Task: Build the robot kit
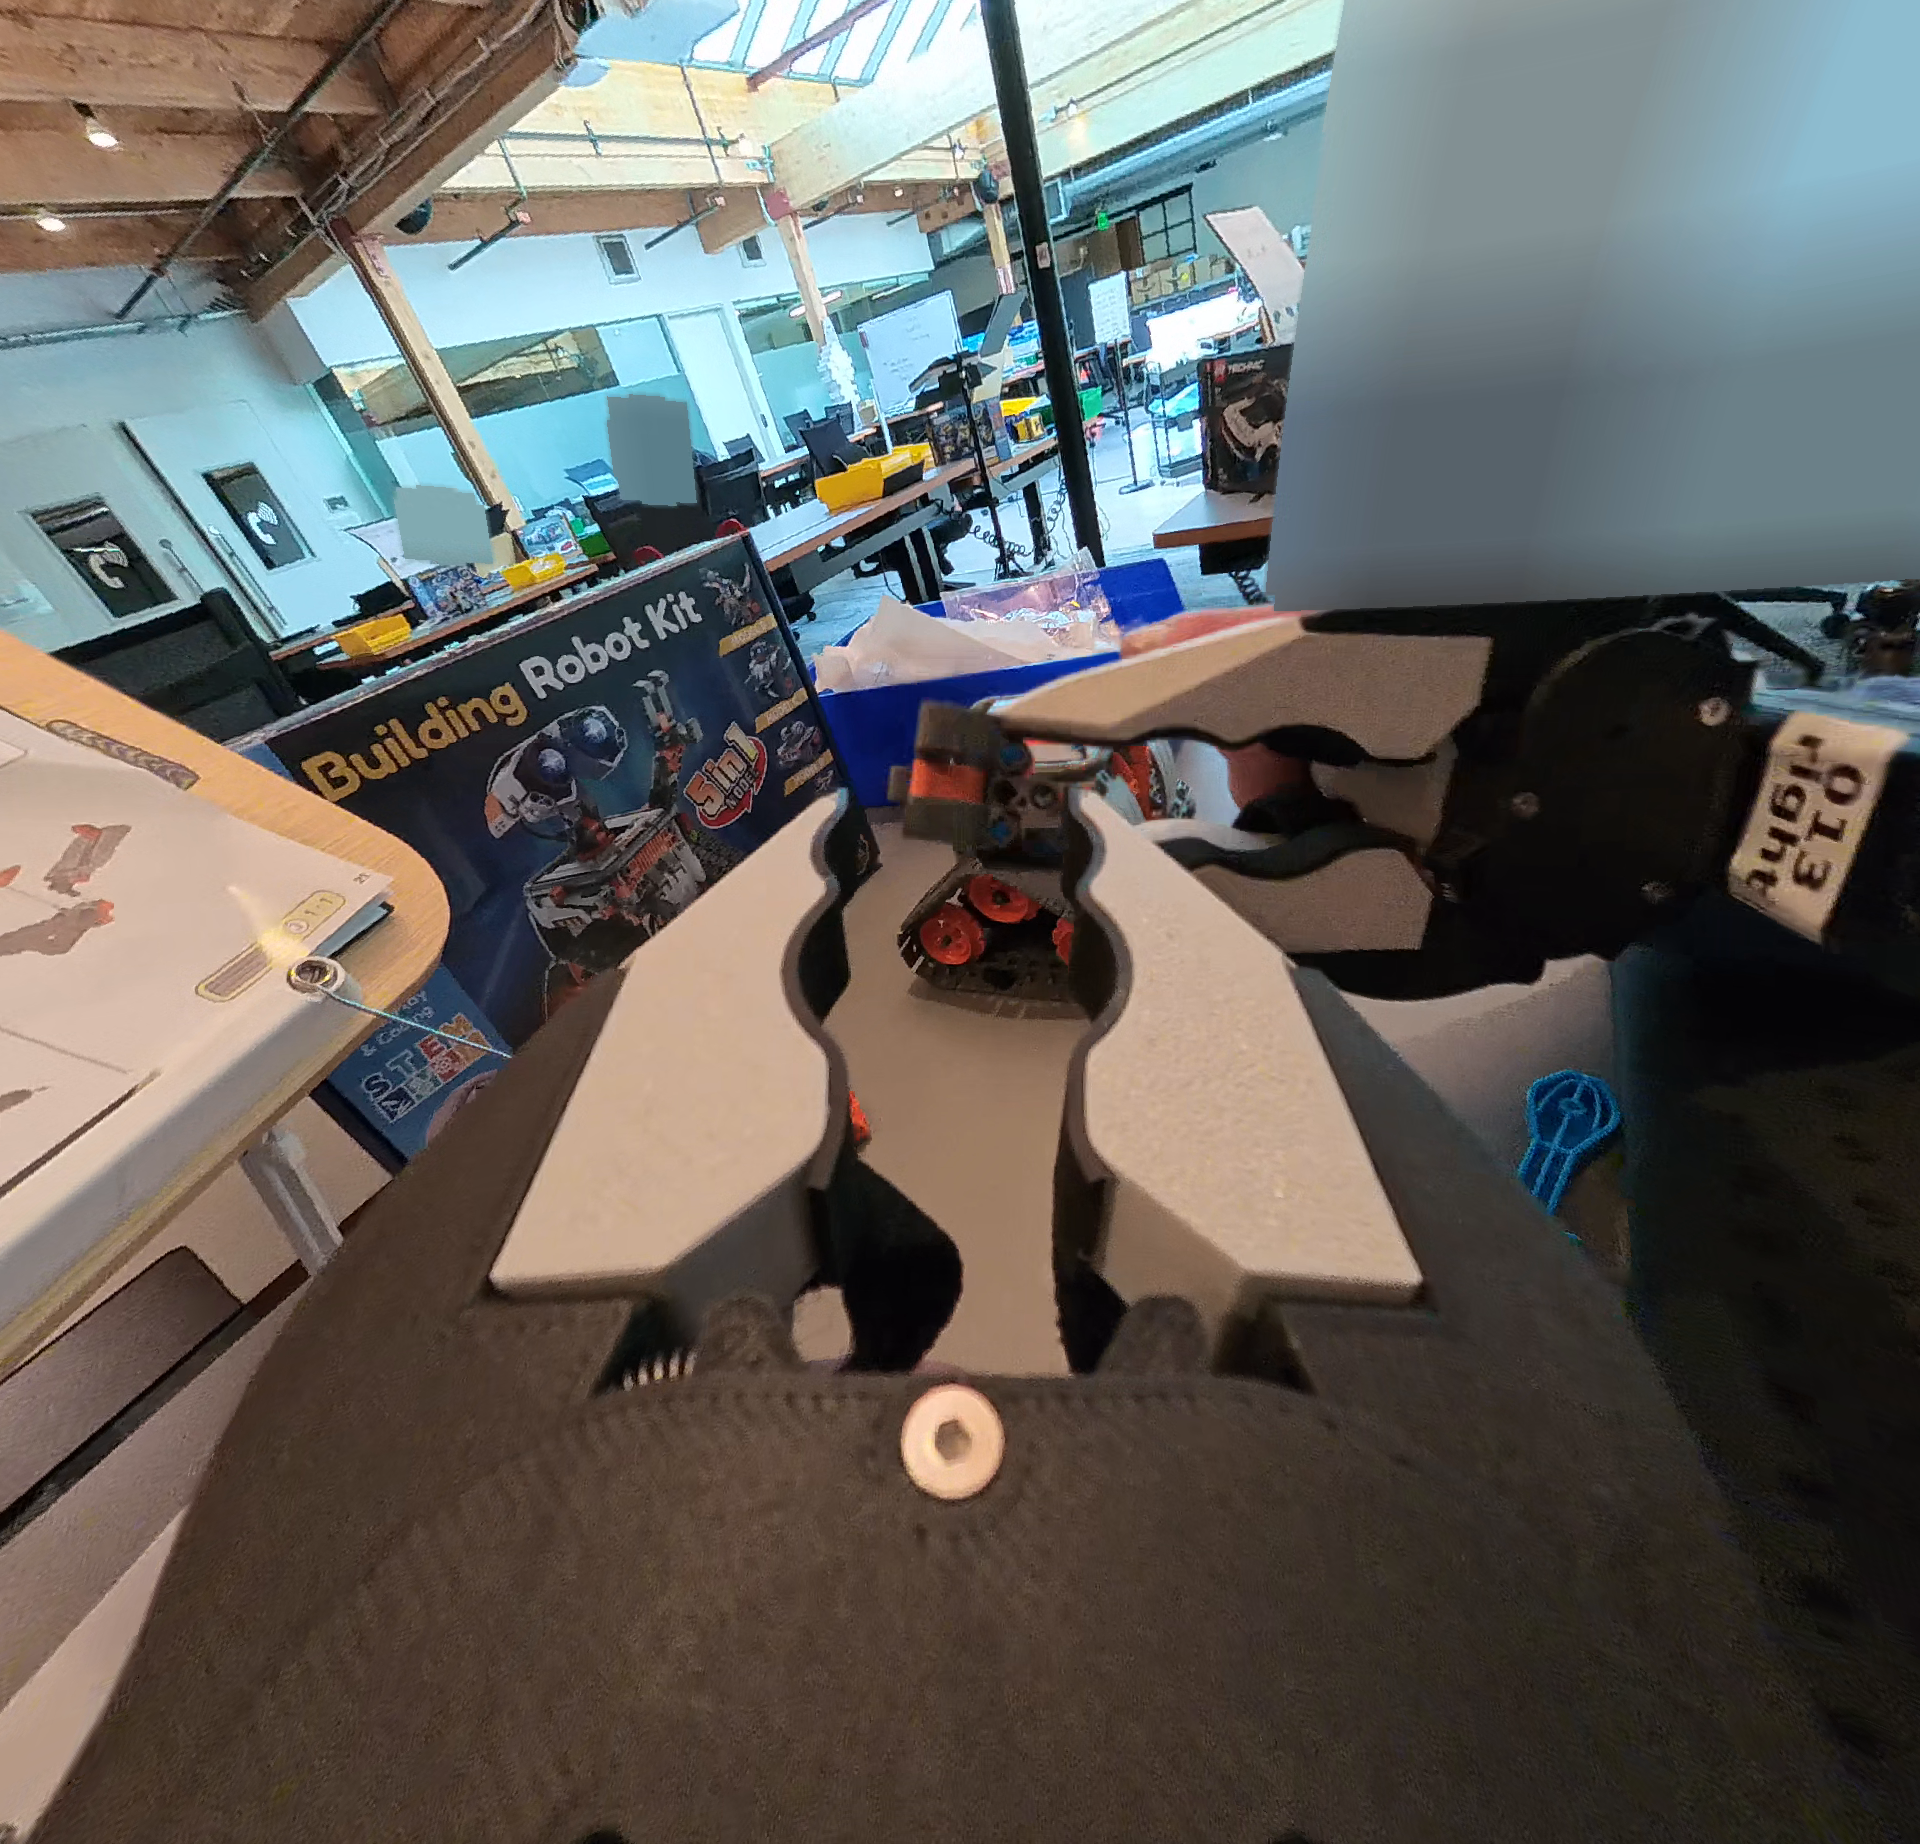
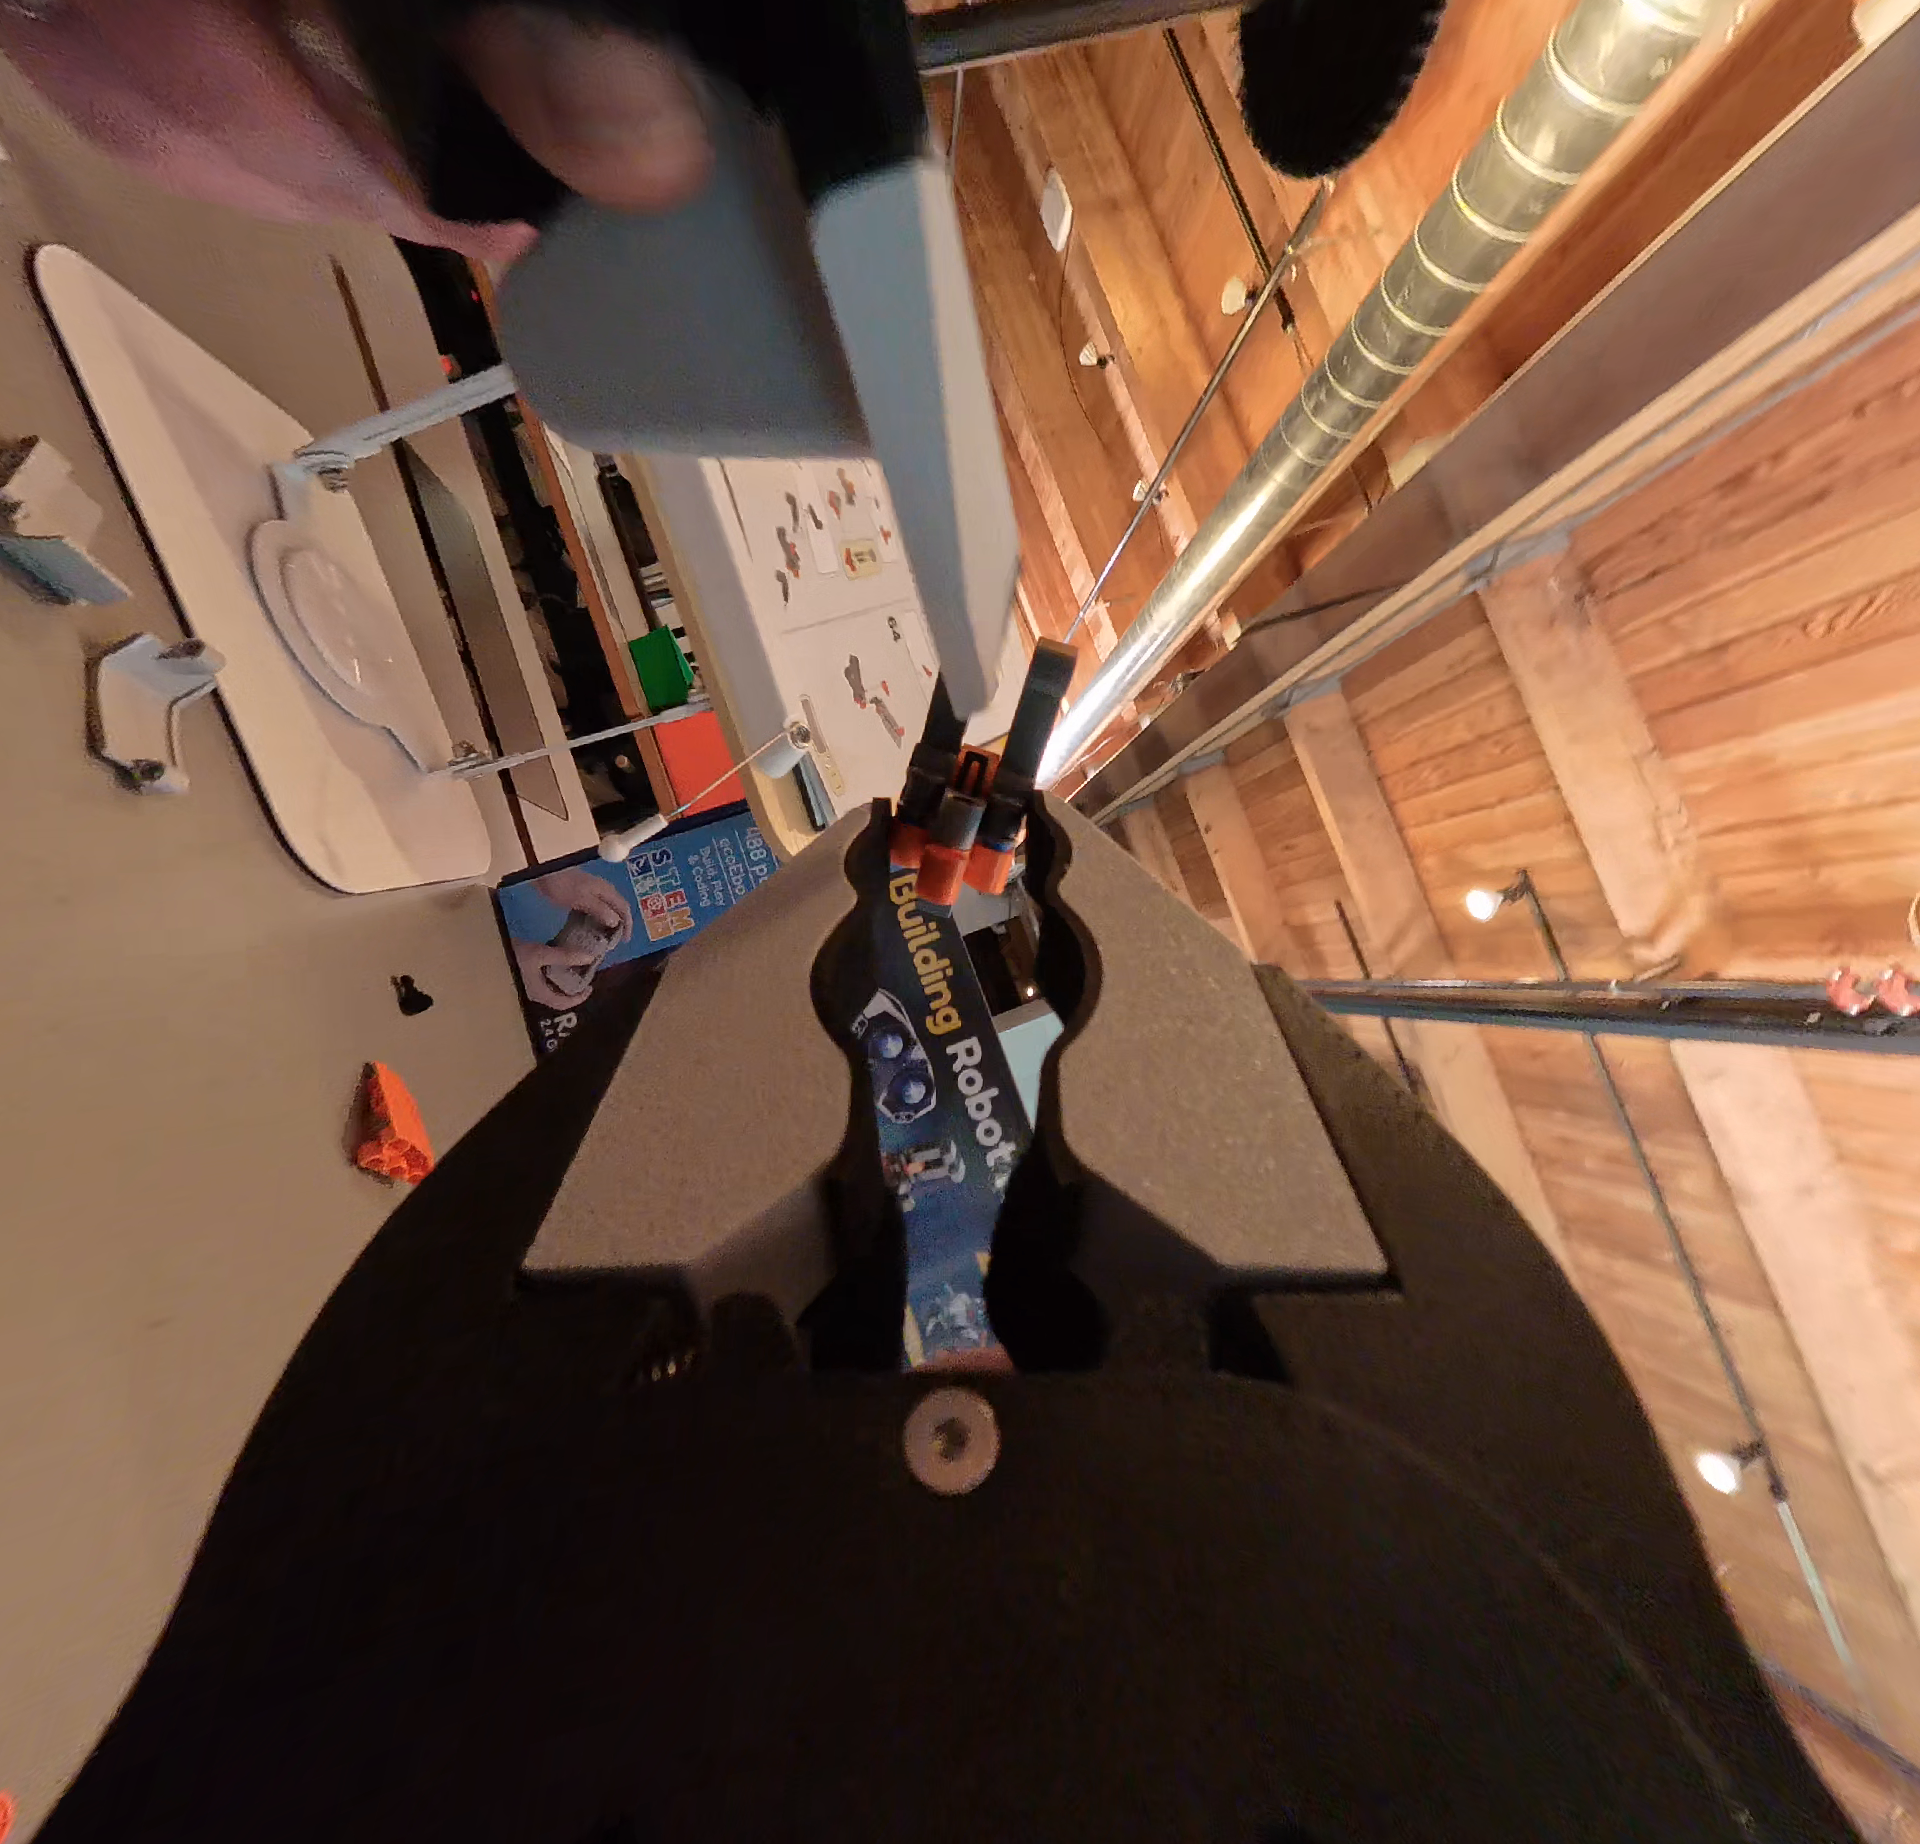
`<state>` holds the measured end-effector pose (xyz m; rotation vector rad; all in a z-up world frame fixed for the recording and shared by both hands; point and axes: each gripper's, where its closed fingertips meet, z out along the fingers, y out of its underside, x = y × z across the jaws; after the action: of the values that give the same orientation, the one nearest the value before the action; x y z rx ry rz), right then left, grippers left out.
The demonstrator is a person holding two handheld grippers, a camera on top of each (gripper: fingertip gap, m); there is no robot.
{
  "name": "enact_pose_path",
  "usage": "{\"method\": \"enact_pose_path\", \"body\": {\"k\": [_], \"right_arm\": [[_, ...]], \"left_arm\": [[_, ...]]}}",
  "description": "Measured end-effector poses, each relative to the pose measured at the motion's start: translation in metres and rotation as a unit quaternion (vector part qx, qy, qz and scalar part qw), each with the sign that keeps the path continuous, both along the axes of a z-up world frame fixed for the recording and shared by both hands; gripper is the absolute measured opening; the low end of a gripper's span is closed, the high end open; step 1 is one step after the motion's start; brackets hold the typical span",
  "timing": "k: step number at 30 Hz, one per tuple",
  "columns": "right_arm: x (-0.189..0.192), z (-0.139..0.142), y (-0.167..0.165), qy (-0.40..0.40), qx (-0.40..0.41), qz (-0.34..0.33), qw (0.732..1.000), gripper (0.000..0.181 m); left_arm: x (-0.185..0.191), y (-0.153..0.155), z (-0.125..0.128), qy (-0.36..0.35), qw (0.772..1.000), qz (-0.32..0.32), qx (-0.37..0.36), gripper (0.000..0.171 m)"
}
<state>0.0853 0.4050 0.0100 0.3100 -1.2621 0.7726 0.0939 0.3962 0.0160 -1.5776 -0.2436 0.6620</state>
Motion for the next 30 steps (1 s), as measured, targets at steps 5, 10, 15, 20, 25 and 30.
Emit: {"method": "enact_pose_path", "body": {"k": [5, 10, 15, 20, 25, 30], "right_arm": [[0.007, -0.007, -0.011, 0.035, 0.039, 0.002, 0.999, 0.024], [0.012, 0.0, -0.006, -0.055, -0.042, 0.07, 0.995, 0.032], [0.01, -0.001, -0.001, -0.33, -0.185, 0.207, 0.902, 0.036], [0.02, -0.004, -0.013, -0.457, -0.245, 0.284, 0.806, 0.036], [0.017, 0.002, -0.006, -0.426, -0.267, 0.274, 0.82, 0.019], [0.005, -0.002, 0.0, -0.325, -0.22, 0.197, 0.898, 0.019]], "left_arm": [[0.002, 0.0, 0.0, 0.017, 1.0, -0.004, -0.008, 0.015], [0.003, -0.007, 0.007, 0.057, 0.998, 0.0, 0.006, 0.014], [0.01, -0.013, 0.021, 0.138, 0.99, -0.004, 0.029, 0.013], [0.019, 0.0, 0.018, 0.217, 0.976, 0.005, -0.01, 0.014], [0.02, 0.005, 0.016, 0.244, 0.969, 0.009, -0.021, 0.014], [0.012, 0.005, 0.007, 0.235, 0.971, 0.019, -0.038, 0.016]]}}
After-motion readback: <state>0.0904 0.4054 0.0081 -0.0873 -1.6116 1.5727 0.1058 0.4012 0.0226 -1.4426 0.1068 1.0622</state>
